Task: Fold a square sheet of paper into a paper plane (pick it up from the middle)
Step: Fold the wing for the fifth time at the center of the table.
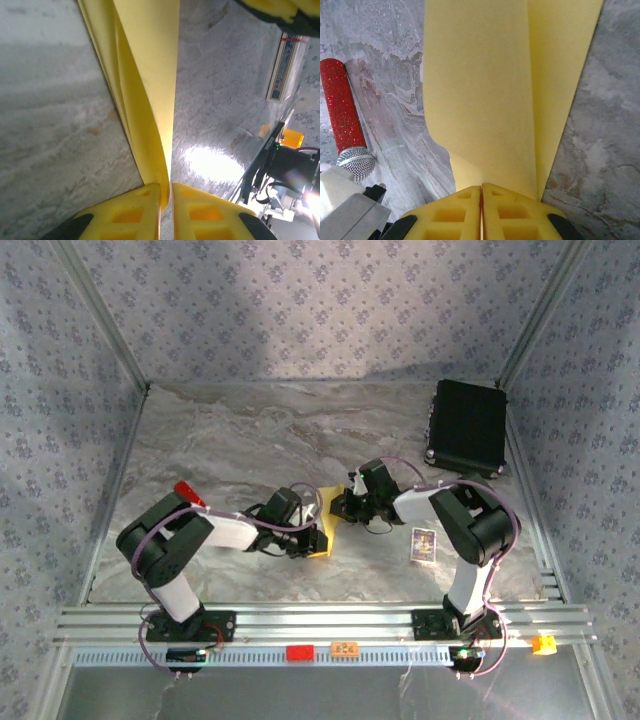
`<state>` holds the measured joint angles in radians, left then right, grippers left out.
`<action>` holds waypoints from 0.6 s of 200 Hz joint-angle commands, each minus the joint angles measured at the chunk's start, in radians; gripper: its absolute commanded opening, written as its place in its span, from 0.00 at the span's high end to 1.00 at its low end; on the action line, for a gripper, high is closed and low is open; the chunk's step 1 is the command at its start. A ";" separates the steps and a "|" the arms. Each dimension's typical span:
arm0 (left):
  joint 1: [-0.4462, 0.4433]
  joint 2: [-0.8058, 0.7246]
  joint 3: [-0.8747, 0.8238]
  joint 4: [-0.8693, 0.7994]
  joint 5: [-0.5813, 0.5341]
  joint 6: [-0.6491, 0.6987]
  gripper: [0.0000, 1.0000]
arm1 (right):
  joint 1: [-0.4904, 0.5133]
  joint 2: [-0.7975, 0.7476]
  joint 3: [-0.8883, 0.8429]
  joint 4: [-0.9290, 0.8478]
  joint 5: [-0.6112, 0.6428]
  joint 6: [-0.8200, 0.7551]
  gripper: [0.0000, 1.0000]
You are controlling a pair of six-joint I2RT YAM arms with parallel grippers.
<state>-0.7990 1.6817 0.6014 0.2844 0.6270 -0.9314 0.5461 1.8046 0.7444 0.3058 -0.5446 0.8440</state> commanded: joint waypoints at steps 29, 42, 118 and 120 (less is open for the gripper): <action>-0.009 -0.128 -0.014 -0.095 -0.089 0.037 0.80 | -0.004 0.022 -0.021 -0.135 0.104 -0.023 0.88; -0.007 -0.179 -0.021 -0.111 -0.132 0.042 0.79 | -0.005 0.021 -0.022 -0.135 0.101 -0.020 0.88; 0.039 -0.108 0.112 -0.043 -0.057 0.034 0.84 | -0.007 0.014 -0.028 -0.131 0.104 -0.007 0.88; 0.038 -0.099 0.117 -0.041 -0.054 0.034 0.85 | -0.007 0.015 -0.028 -0.131 0.104 -0.007 0.88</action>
<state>-0.7696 1.5105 0.6449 0.1894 0.5163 -0.9009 0.5468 1.8023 0.7444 0.3027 -0.5385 0.8448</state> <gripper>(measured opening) 0.168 0.121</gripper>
